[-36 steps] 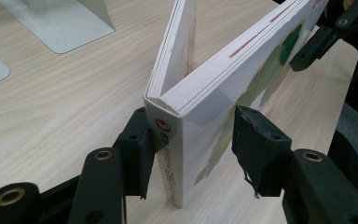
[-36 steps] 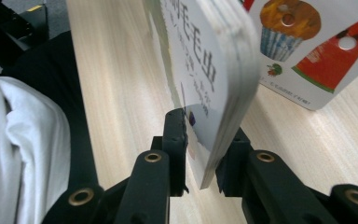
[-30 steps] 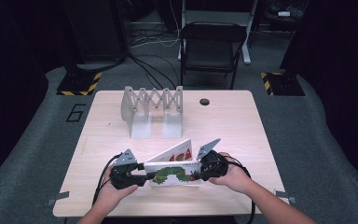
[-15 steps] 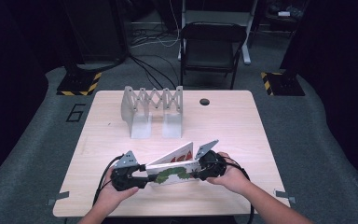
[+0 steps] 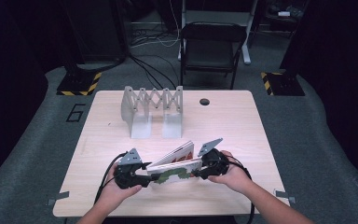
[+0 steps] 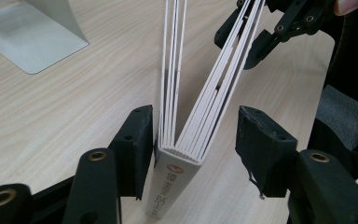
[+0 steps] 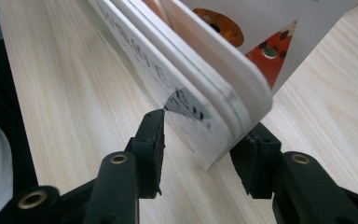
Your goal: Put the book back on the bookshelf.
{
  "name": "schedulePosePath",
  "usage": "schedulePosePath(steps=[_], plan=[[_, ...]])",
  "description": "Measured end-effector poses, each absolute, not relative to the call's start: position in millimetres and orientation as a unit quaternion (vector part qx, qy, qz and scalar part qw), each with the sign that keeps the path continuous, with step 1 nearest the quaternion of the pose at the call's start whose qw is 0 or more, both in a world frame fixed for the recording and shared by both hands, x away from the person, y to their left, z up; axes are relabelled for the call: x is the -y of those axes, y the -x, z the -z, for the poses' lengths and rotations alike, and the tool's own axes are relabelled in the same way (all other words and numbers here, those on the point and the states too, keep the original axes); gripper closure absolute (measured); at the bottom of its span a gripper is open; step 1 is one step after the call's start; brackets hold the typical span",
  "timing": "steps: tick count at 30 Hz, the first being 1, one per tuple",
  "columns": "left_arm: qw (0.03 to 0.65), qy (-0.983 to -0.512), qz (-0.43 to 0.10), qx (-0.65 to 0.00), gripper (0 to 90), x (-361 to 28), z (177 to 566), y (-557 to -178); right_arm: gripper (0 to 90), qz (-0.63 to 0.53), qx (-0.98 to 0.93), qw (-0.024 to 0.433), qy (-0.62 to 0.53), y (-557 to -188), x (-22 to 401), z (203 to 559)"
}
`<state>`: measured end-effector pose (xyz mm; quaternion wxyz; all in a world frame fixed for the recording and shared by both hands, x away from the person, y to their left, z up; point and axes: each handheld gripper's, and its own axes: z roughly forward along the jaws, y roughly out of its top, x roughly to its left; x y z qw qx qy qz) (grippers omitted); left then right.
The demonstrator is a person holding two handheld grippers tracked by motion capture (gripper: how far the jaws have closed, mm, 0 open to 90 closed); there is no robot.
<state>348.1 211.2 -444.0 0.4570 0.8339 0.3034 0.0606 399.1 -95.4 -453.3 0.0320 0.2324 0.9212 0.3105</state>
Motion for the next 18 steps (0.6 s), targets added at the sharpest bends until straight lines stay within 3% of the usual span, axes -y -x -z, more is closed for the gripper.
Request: schedulePosePath(steps=[9, 14, 18], plan=[[0.432, -0.848, -0.044, -0.303, 30.5, -198.2, 444.0, -352.9, 57.2, -0.308, -0.921, 0.033, -0.234, -398.2, 94.2, 453.9], [0.429, -0.850, -0.050, -0.302, 30.2, -193.6, 444.9, -353.8, 57.2, -0.309, -0.921, 0.036, -0.233, -397.7, 94.4, 453.9], [0.421, -0.855, -0.053, -0.298, 37.5, -191.7, 444.0, -354.8, 56.9, -0.309, -0.921, 0.037, -0.235, -397.1, 93.8, 453.7]])
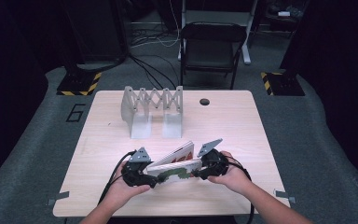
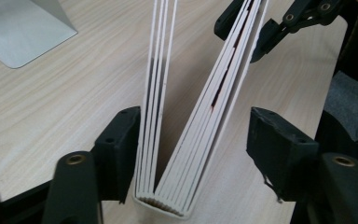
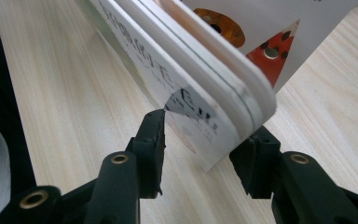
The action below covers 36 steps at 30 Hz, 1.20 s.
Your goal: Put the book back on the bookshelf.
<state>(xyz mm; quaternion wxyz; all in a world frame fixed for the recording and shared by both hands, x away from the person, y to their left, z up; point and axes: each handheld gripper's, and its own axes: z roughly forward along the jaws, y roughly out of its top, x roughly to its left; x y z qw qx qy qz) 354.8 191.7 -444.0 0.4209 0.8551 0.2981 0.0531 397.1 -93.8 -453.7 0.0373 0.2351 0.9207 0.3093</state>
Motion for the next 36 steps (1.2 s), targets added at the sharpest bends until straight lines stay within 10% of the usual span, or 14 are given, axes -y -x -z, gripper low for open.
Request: schedulePosePath(steps=[25, 36], plan=[[0.397, -0.881, -0.090, -0.241, 72.7, -181.2, 438.4, -344.4, 47.7, -0.322, -0.899, 0.062, -0.290, -411.5, 102.2, 453.4], [0.394, -0.882, -0.094, -0.241, 73.8, -173.2, 438.1, -340.6, 47.3, -0.324, -0.903, 0.068, -0.272, -408.0, 98.9, 451.5]])
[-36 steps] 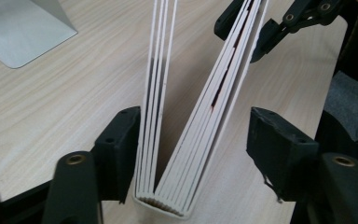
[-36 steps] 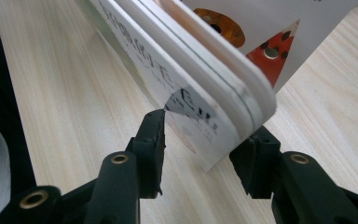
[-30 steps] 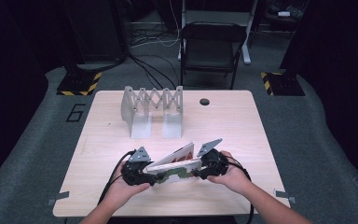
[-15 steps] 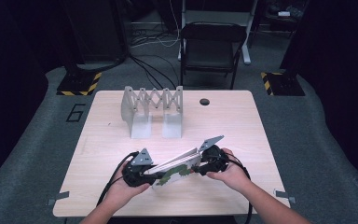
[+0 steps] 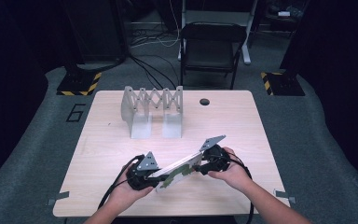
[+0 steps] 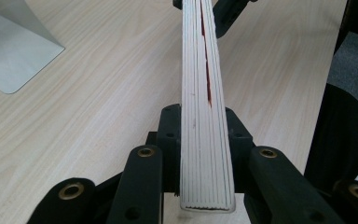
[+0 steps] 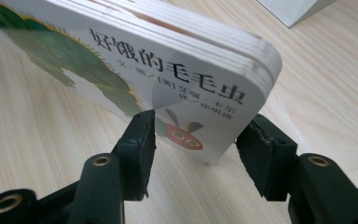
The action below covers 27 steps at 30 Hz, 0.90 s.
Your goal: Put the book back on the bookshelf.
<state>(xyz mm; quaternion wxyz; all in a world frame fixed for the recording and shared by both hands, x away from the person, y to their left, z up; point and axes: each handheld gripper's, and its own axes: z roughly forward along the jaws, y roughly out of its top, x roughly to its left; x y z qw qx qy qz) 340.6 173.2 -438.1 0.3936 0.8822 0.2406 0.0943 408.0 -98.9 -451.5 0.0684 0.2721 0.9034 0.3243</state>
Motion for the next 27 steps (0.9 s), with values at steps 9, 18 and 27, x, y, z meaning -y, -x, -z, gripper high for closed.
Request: schedulePosePath(steps=[9, 18, 27], plan=[[0.385, -0.882, -0.101, -0.254, 72.2, -166.6, 441.1, -339.4, 48.2, -0.322, -0.903, 0.069, -0.274, -406.8, 99.1, 451.0], [0.375, -0.887, -0.099, -0.249, 74.3, -165.0, 439.6, -338.0, 48.6, -0.325, -0.901, 0.069, -0.279, -405.9, 99.2, 451.2], [0.373, -0.888, -0.102, -0.246, 75.0, -164.2, 439.6, -336.6, 48.6, -0.327, -0.902, 0.067, -0.276, -405.8, 99.3, 451.6]])
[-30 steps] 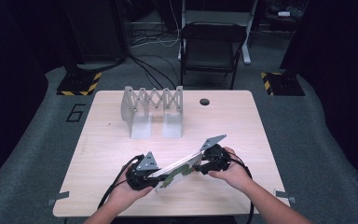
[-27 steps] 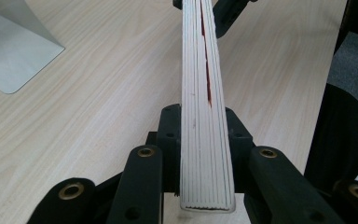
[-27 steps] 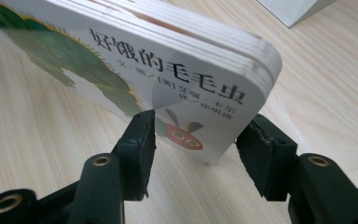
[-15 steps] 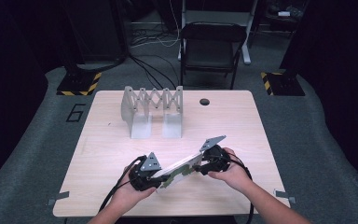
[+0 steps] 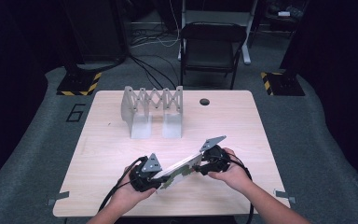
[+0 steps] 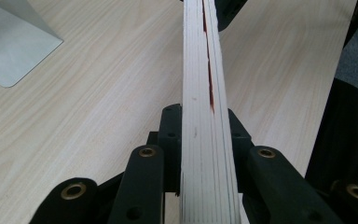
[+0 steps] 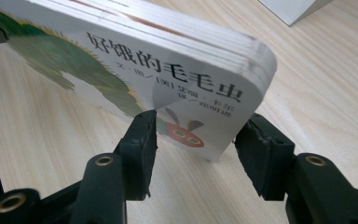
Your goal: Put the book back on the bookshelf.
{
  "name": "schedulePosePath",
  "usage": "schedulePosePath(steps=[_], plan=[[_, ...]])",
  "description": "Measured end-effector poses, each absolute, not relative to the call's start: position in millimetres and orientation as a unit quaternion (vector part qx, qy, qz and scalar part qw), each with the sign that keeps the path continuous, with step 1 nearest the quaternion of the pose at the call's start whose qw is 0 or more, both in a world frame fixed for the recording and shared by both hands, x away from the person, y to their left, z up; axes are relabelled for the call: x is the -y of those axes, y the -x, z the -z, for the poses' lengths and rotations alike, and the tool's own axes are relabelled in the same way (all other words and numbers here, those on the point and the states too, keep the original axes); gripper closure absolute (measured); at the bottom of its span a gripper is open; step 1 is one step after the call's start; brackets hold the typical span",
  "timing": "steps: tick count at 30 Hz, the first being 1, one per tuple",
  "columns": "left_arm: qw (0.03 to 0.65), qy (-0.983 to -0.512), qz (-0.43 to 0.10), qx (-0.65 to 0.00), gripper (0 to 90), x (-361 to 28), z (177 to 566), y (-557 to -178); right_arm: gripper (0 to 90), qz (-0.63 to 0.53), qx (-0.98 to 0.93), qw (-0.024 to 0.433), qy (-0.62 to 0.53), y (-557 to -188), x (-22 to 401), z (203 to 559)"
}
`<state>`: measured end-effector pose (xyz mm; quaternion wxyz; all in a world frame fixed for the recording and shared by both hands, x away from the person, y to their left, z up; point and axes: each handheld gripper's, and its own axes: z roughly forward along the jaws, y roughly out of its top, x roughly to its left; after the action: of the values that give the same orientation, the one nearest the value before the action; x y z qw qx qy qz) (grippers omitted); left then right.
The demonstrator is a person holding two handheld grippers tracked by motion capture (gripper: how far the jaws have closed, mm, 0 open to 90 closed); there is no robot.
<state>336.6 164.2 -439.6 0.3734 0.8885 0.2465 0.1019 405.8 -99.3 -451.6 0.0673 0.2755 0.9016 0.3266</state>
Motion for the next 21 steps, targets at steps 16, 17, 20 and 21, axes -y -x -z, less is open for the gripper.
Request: schedulePosePath(steps=[16, 17, 20, 21], plan=[[0.366, -0.891, -0.100, -0.249, 75.6, -166.3, 436.0, -334.5, 50.9, -0.332, -0.899, 0.060, -0.279, -406.5, 99.5, 452.3], [0.367, -0.890, -0.100, -0.251, 75.6, -166.3, 435.8, -334.5, 50.9, -0.334, -0.899, 0.058, -0.279, -406.8, 99.2, 452.5], [0.366, -0.890, -0.100, -0.254, 75.6, -166.9, 434.9, -334.4, 50.9, -0.333, -0.899, 0.061, -0.279, -406.8, 98.0, 452.5], [0.365, -0.891, -0.096, -0.253, 75.6, -167.4, 434.4, -334.7, 50.9, -0.334, -0.899, 0.060, -0.278, -406.8, 97.7, 452.6]])
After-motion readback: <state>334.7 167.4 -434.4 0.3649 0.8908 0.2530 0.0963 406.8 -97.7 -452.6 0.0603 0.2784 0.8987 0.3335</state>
